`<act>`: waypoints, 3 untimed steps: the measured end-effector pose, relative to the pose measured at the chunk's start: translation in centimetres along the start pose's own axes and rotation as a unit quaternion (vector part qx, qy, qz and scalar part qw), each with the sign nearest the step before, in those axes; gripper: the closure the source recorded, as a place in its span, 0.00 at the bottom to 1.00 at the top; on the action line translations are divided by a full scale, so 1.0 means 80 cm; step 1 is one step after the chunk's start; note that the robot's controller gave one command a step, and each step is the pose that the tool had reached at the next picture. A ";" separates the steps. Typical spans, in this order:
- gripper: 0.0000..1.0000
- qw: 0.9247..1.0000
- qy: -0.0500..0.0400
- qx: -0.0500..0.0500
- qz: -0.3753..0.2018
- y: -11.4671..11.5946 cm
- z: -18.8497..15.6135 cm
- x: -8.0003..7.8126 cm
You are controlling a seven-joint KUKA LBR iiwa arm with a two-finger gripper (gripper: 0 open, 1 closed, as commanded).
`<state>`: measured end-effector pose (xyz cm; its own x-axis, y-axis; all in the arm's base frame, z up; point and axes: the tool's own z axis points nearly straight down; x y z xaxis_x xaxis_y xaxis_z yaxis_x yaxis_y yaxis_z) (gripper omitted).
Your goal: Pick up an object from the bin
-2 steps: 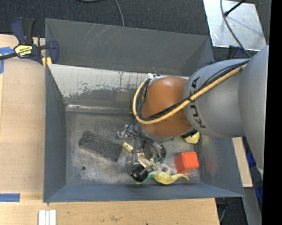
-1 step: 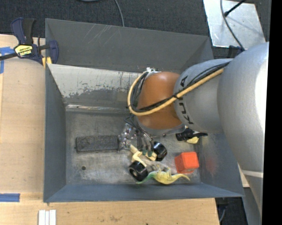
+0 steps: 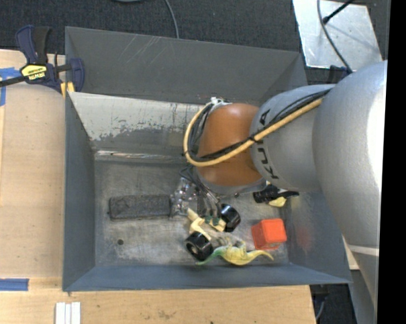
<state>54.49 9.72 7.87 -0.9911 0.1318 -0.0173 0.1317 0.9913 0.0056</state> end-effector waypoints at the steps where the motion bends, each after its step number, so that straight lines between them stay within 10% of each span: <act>1: 1.00 1.000 0.000 -0.001 -0.028 -0.020 -0.003 0.017; 2: 0.00 0.996 0.008 0.002 -0.086 -0.087 -0.002 0.062; 3: 0.00 0.996 0.008 0.002 -0.086 -0.087 -0.002 0.062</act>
Offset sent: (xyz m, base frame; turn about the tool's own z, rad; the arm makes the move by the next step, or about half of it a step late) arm -0.0587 -0.0621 0.0005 -0.1739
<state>48.69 3.45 7.94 -0.9992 -0.0401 -0.0018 -0.0401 0.9992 -0.0001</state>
